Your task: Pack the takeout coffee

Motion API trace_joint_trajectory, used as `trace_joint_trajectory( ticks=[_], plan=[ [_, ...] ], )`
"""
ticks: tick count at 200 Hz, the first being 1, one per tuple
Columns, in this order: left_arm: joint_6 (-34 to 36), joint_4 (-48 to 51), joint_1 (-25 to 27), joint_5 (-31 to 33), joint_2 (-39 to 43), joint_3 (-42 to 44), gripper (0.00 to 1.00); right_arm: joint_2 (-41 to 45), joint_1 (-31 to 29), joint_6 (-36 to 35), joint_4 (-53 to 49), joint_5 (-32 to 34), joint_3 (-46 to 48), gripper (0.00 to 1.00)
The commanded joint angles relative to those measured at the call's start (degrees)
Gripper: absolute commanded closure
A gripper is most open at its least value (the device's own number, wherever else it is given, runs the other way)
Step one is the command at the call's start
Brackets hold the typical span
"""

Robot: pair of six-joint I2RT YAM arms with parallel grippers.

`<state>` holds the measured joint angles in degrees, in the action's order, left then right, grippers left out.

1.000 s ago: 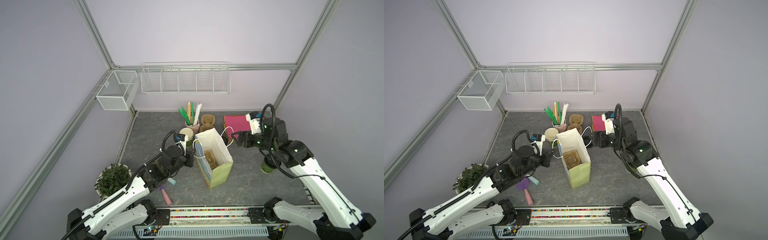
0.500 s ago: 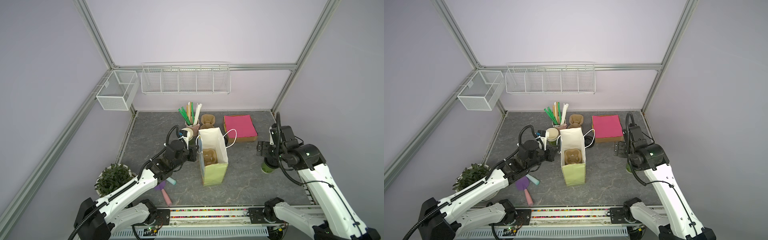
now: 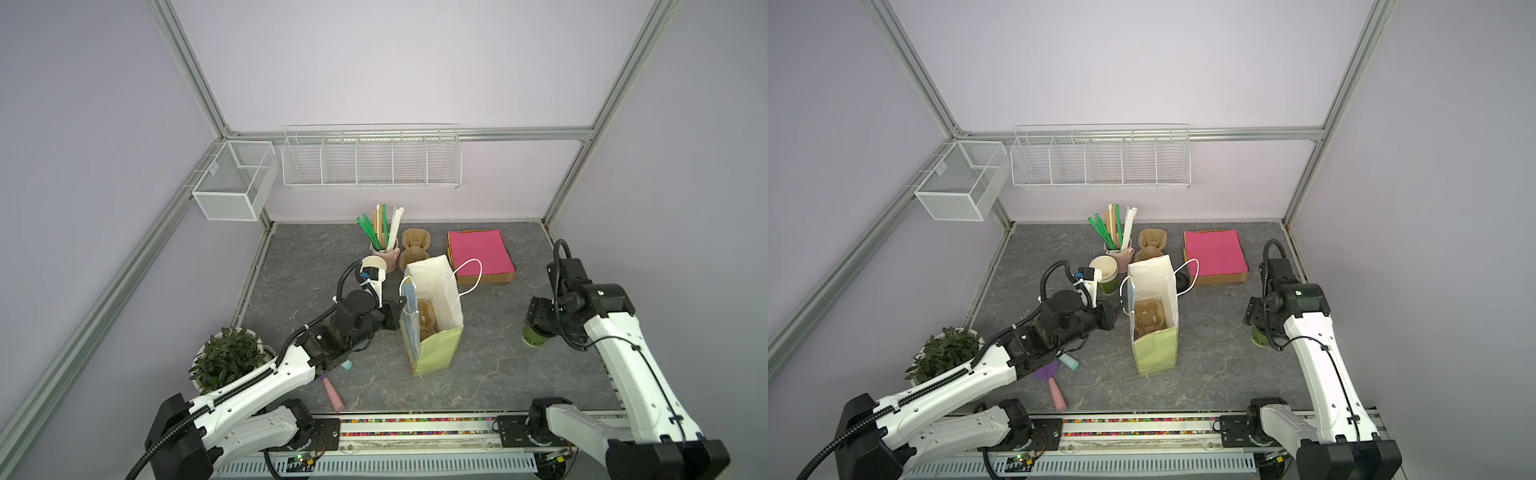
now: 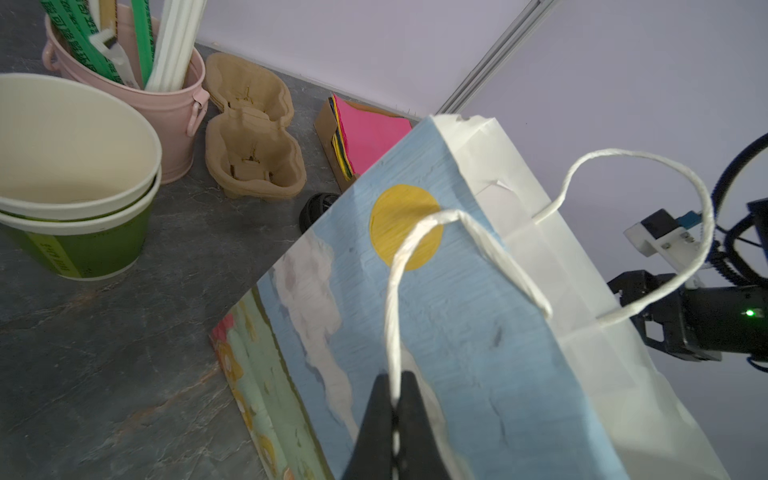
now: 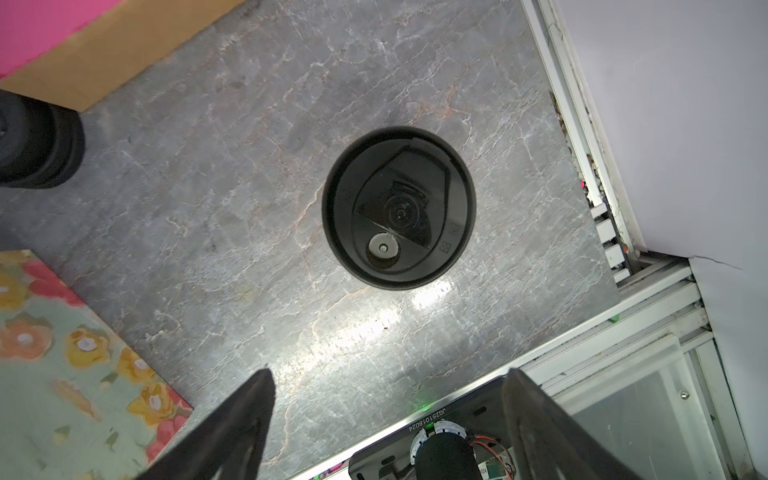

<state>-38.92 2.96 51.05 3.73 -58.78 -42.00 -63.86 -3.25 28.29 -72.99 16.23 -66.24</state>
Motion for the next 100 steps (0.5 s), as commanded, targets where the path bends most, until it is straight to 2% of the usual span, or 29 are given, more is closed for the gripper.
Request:
trace_joint_trajectory(
  ticks=[1,16,28,44,71,100],
  plan=[
    [-2.1,-1.0,0.2,2.4,1.9,1.3,0.92,-1.3,1.7,2.7,0.1,-0.4,1.3,0.11],
    [-2.3,-1.5,0.1,2.9,2.9,2.2,0.84,-2.7,2.4,2.8,0.3,-0.6,1.1,0.11],
    [-2.3,-2.2,0.1,3.1,3.4,2.8,0.83,-3.7,2.9,2.7,1.0,0.9,1.4,0.11],
    [-2.2,-2.7,0.1,2.4,3.6,2.9,0.8,-5.7,3.8,2.3,1.2,-0.8,1.0,0.11],
    [-0.9,-1.8,0.2,2.4,5.8,2.7,0.55,-6.2,4.4,1.2,1.9,-2.0,0.1,0.11],
    [2.6,3.5,0.1,6.9,10.5,1.5,0.33,-5.6,5.6,-0.3,4.4,-3.0,1.1,0.11]
  ],
)
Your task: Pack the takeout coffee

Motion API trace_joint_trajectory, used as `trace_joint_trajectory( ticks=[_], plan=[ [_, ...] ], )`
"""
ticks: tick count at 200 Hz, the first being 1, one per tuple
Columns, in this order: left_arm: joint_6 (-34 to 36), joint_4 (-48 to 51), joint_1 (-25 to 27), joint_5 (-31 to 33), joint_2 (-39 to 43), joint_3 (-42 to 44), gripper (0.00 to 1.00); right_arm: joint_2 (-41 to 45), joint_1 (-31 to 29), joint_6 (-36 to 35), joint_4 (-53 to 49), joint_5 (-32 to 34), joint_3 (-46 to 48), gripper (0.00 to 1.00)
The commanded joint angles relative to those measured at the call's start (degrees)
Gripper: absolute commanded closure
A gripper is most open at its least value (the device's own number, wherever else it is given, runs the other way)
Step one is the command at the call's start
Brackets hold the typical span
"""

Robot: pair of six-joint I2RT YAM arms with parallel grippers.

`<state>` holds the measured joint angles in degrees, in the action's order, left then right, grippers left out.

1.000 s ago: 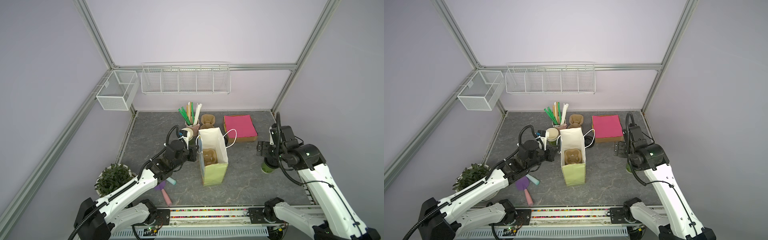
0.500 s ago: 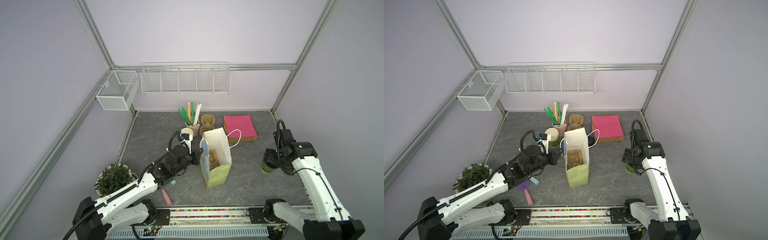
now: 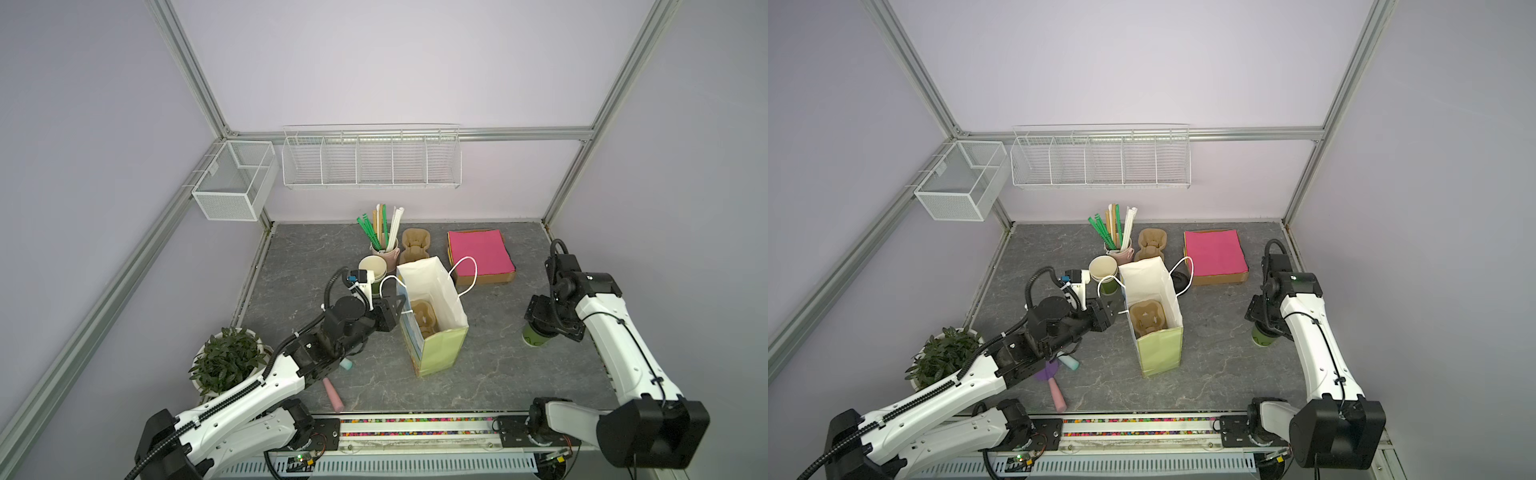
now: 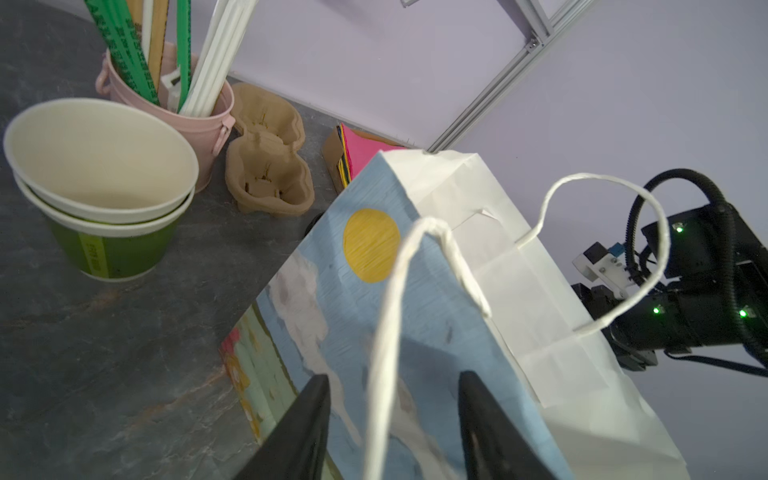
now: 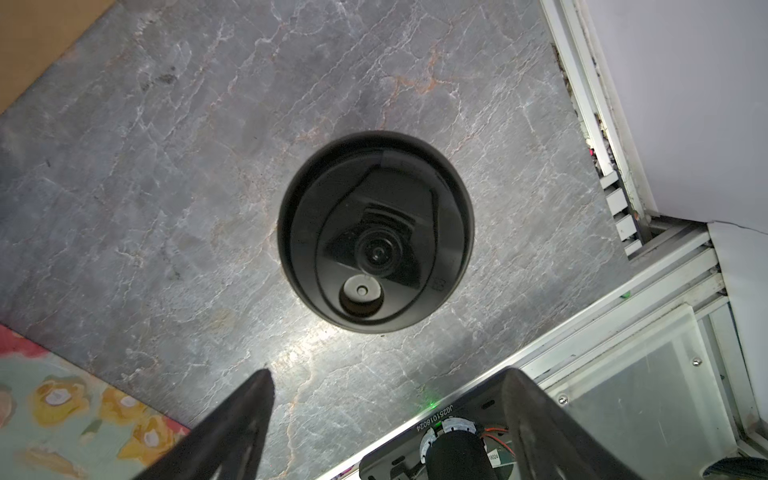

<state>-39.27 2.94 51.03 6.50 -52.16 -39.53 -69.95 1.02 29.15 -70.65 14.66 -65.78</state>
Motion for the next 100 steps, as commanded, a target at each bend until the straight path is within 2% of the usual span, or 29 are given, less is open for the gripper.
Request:
trace_joint_trajectory(
  ticks=[1,15,43,87,100],
  plan=[
    [3.1,3.8,0.1,4.2,4.0,-1.0,0.32,0.3,1.5,-1.1,2.1,-1.6,0.7,0.11],
    [4.8,6.7,0.1,6.6,5.8,-1.7,0.24,-1.6,2.6,-1.4,1.2,-4.1,0.1,0.11],
    [7.2,12.3,0.2,11.2,6.2,-4.2,0.15,-2.6,3.6,-3.2,2.9,-6.5,-0.7,0.11],
    [7.0,15.5,0.2,13.6,3.3,-6.6,0.1,-8.0,5.4,-3.8,1.6,-10.1,-2.5,0.1],
    [7.1,16.1,0.1,14.4,2.9,-7.0,0.1,-8.4,5.6,-3.9,0.4,-8.8,-3.8,0.1]
  ],
)
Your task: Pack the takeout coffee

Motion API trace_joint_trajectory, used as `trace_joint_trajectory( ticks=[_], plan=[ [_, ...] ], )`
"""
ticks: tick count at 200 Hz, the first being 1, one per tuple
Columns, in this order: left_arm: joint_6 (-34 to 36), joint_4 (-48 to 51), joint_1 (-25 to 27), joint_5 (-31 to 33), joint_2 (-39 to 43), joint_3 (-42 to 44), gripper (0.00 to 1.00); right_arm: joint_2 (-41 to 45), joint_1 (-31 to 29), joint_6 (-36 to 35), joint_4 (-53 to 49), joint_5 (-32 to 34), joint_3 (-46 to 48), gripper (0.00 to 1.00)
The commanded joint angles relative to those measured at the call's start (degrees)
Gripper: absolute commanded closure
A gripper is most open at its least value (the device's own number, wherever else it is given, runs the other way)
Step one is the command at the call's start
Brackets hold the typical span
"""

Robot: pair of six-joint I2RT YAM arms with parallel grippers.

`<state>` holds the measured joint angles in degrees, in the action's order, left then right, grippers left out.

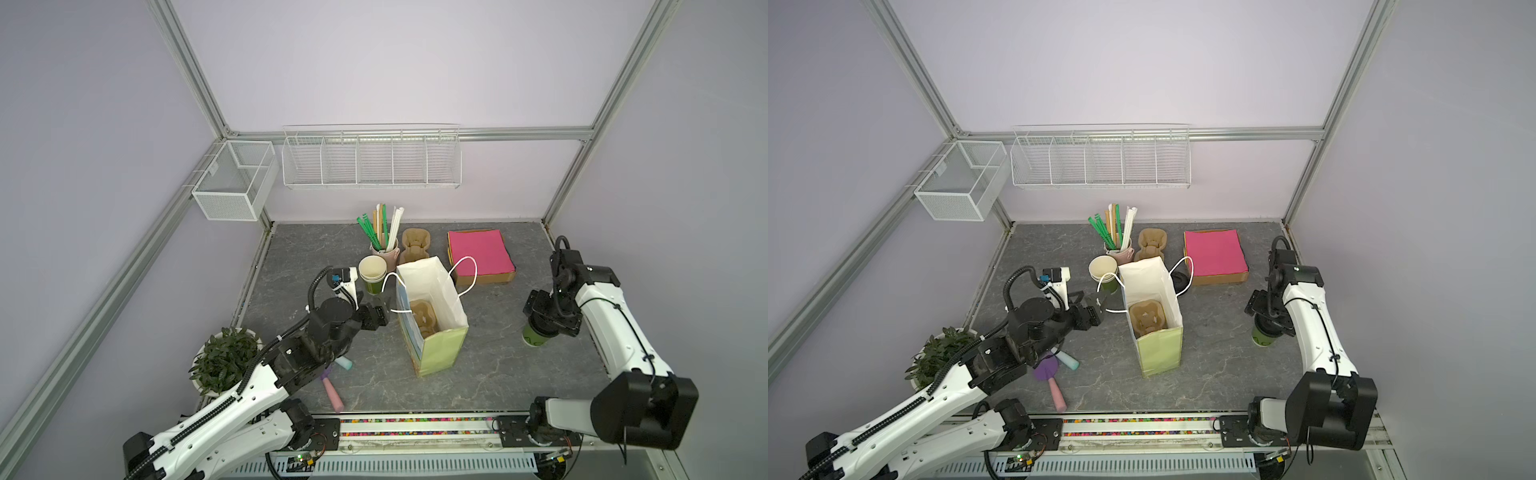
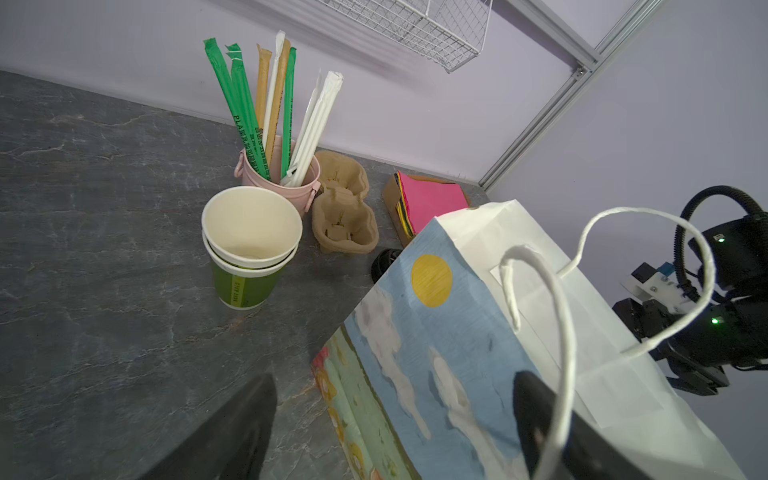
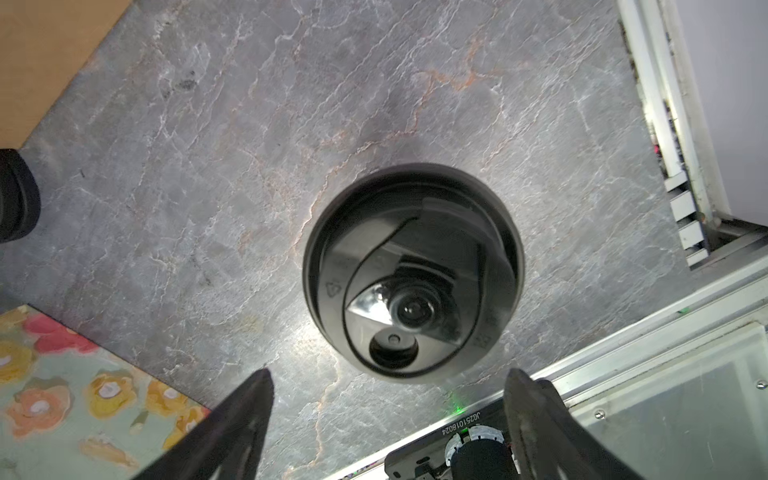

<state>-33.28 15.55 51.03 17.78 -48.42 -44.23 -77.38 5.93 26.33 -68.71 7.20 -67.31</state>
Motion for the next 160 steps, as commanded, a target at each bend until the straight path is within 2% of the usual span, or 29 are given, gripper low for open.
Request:
trace_joint_trajectory(
  ticks=[1,32,68,160],
  plan=[
    [1.2,3.5,0.1,3.1,-0.8,-2.3,0.09,-1.0,0.7,-1.1,-1.6,-1.2,-2.4,0.1],
    [0.8,5.3,0.1,5.0,-2.2,-3.3,0.08,-2.0,1.6,-1.6,-5.2,-0.1,-5.5,0.11],
    [0.9,5.8,0.1,5.6,-4.2,-3.5,0.06,-4.8,2.7,-2.1,-7.4,-3.9,-7.7,0.11],
    [1.8,4.9,0.1,6.7,-1.8,-0.8,0.05,-8.1,4.0,-3.6,-7.6,-1.3,-8.9,0.07]
  ],
)
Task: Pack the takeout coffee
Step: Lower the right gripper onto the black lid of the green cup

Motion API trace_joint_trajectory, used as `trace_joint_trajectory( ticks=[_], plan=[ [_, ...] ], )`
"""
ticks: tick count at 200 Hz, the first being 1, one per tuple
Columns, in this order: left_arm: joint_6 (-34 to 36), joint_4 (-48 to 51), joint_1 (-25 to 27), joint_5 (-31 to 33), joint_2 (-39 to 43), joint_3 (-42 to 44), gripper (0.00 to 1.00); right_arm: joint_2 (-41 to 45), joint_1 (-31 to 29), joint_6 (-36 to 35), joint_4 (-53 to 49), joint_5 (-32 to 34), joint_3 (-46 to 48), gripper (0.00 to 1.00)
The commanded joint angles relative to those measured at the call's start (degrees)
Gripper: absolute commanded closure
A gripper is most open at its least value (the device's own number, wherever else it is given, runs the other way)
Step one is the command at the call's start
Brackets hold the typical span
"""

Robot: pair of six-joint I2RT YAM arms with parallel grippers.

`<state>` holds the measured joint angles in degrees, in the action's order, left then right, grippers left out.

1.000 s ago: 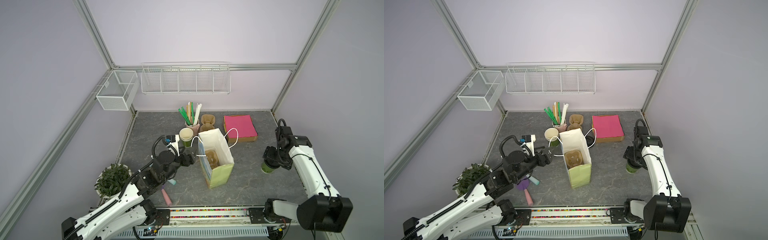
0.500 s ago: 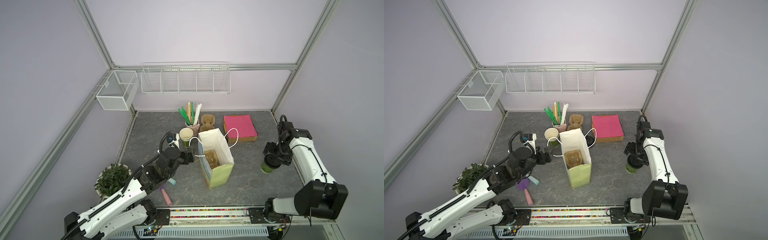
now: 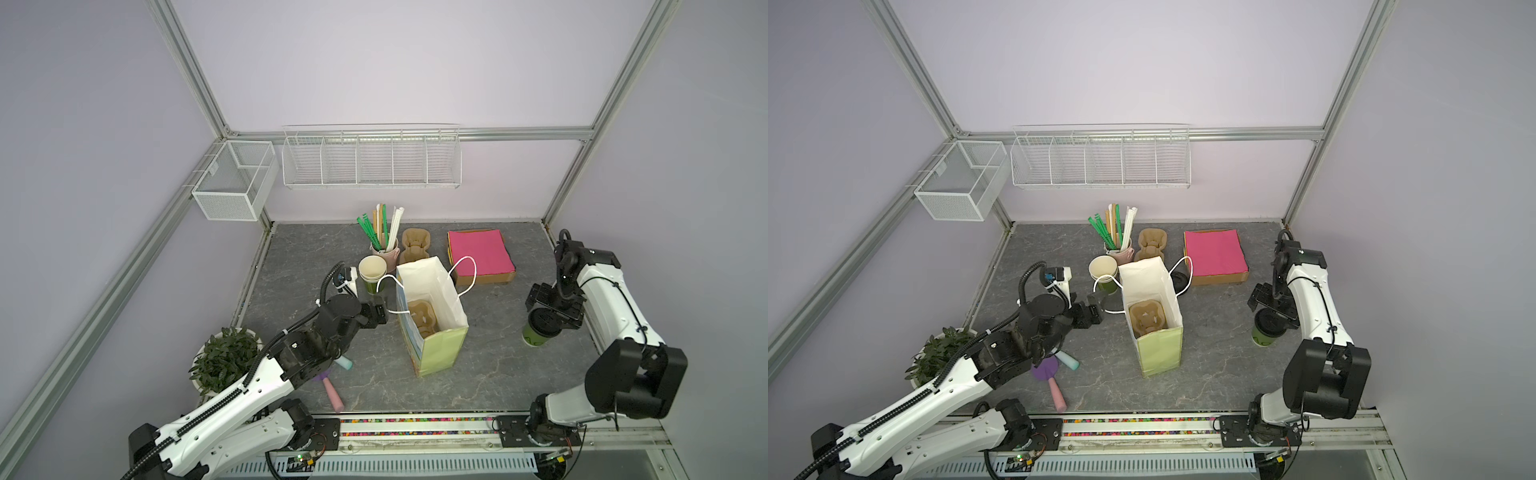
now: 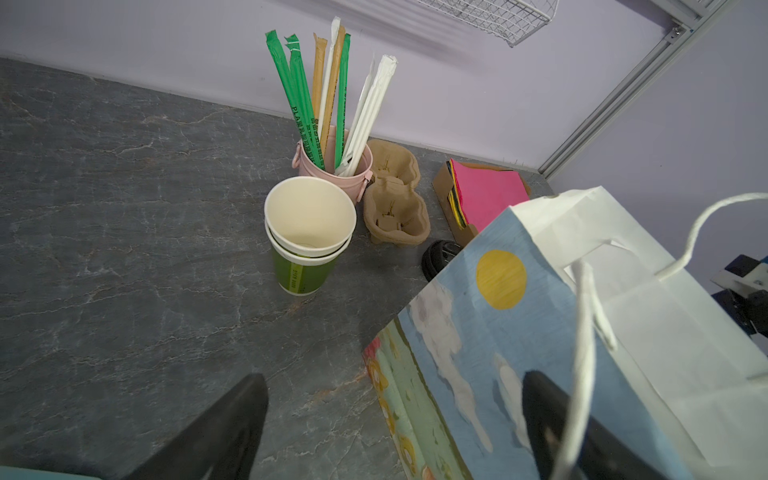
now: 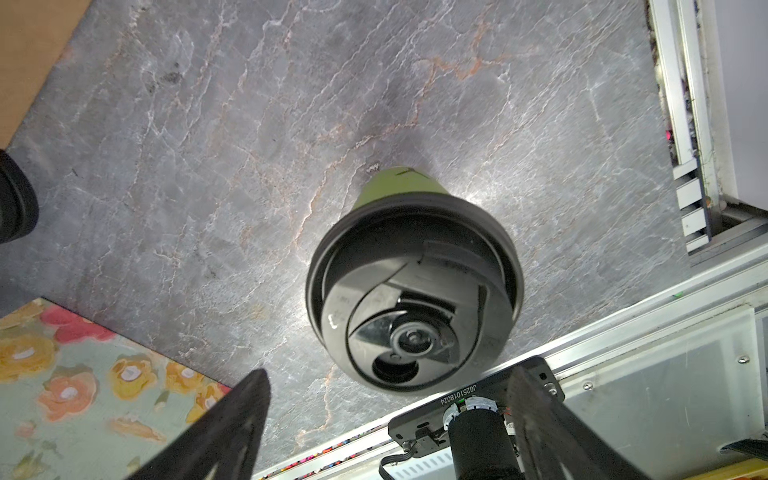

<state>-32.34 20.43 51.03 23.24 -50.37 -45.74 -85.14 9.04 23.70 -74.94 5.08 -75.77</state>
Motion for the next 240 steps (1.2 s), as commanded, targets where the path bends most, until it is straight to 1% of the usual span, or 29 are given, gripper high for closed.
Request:
trace_joint_trajectory(
  ticks=[1,24,35,55,80,108,126,163,177,188,240],
  plan=[
    [0.9,0.1,0.1,1.2,0.2,0.7,0.04,-0.2,0.9,-1.0,-1.4,0.7,-0.3,0.07],
    [1.2,0.2,0.1,1.9,0.1,1.1,0.05,-0.5,1.6,-1.2,-0.7,1.0,0.3,0.06],
    [1.3,0.2,0.1,2.2,0.6,1.3,0.04,-0.7,1.6,-1.4,-0.4,1.0,0.3,0.02],
    [1.3,-0.2,0.1,2.3,1.4,1.9,0.05,-1.1,1.7,-1.7,0.0,0.4,0.4,0.0],
    [1.3,-0.3,0.2,2.3,1.4,2.1,0.05,-1.5,1.7,-1.9,0.5,0.3,0.3,0.01],
    [1.3,-0.4,0.2,2.2,0.8,2.1,0.05,-2.2,1.7,-1.9,1.2,0.7,0.9,0.07],
    [1.4,-0.5,0.1,2.4,1.0,2.1,0.05,-2.2,1.7,-1.9,1.6,0.7,1.1,0.07],
    [1.6,-0.8,0.2,2.6,0.9,2.4,0.05,-2.5,1.8,-1.8,2.4,1.2,1.8,0.11],
    [1.6,-0.8,0.2,2.6,0.9,2.5,0.05,-3.0,1.8,-1.8,2.5,1.2,1.7,0.13],
    [1.6,-0.9,0.2,2.8,1.0,2.7,0.05,-2.8,1.8,-1.9,2.5,0.9,1.5,0.17],
    [1.8,-1.2,0.1,2.6,0.6,2.8,0.05,-2.8,1.9,-1.6,2.9,1.2,2.2,0.17]
  ],
)
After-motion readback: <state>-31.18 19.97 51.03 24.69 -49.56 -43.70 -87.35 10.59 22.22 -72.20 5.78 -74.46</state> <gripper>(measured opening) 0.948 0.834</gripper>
